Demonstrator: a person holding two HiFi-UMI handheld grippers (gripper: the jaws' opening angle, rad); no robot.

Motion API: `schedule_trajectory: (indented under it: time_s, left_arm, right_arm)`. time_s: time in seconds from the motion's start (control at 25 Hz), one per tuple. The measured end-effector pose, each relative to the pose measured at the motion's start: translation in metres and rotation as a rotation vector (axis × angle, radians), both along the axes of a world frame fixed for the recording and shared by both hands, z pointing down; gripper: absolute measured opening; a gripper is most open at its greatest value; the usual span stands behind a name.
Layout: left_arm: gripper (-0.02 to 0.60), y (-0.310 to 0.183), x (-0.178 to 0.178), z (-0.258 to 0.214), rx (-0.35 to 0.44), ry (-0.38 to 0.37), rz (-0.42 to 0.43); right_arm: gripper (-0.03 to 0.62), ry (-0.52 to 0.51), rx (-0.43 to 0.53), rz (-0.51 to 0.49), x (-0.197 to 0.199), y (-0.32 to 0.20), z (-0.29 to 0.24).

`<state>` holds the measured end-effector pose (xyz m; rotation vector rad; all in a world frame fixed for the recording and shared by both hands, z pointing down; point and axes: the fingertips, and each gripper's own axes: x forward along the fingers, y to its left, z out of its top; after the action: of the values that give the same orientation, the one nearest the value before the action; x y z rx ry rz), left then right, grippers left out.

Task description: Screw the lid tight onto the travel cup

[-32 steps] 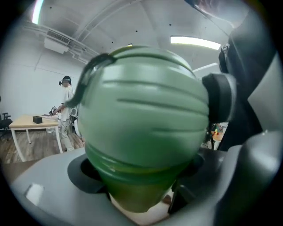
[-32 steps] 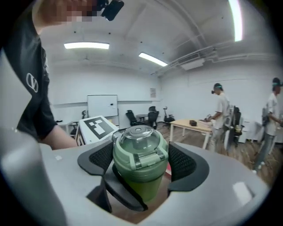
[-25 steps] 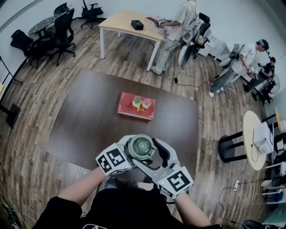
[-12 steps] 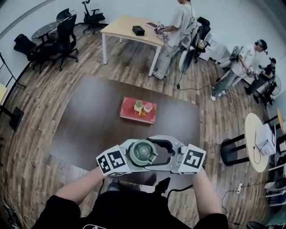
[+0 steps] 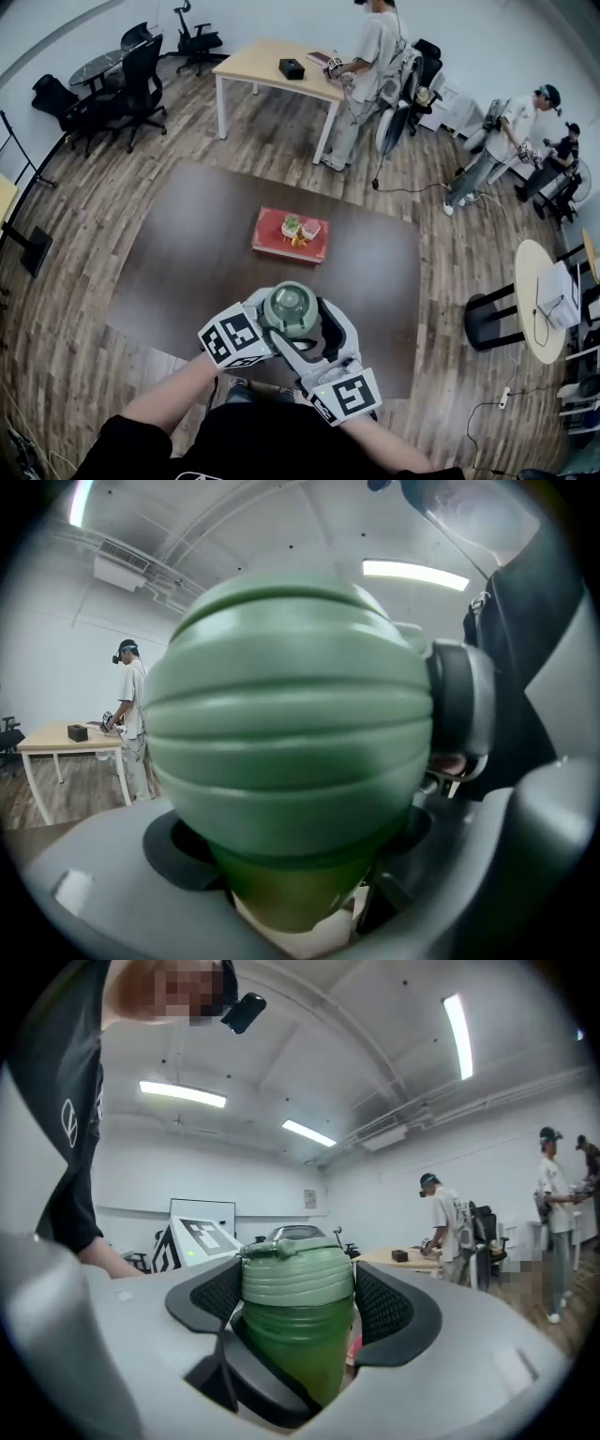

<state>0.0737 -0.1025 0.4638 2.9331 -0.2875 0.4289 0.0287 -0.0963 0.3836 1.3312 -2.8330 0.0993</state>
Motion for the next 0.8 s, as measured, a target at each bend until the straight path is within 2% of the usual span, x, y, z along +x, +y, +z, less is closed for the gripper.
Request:
schedule_trajectory:
  time_s: [0.08,0.2,0.32,0.48,0.6,0.72,0.8]
  left_arm:
    - [0.42,0.002,0.0,0.004,0.002,-0.008,0.007]
    - [0.42,0.002,-0.002,0.003,0.015,-0.018,0.017]
    - [0.42,0.007,-0.003,-0.001,0.024,-0.035,0.044]
    - [0.42,0.022,0.002,-0.001,0.037,-0.069,0.11]
    - [0.42,0.032,0.008,0.001,0.03,-0.071,0.137]
    - [0.42,0.031,0.007,0.001,0.03,-0.07,0.133]
    - [0.42,0.028,0.004,-0.002,0.029,-0.064,0.118]
  right_arm:
    - [0.392,-0.005,0.019,0.0,0.001,0.003,0.003]
    - [0.393,-0.001,0.019,-0.143,0.004,0.013,0.0]
    - [0.399,0.041,0.005,-0.346,0.016,0.024,-0.012]
    - [0.399,0.269,-0.016,-0.695,0.012,0.029,-0.017]
    - [0.402,0.324,-0.016,-0.868,0.0,0.029,-0.018]
    - [0.399,0.361,-0.032,-0.952,-0.005,0.031,-0.017]
    - [0.393,0.347,-0.022,-0.93,-0.006,0.029,-0.017]
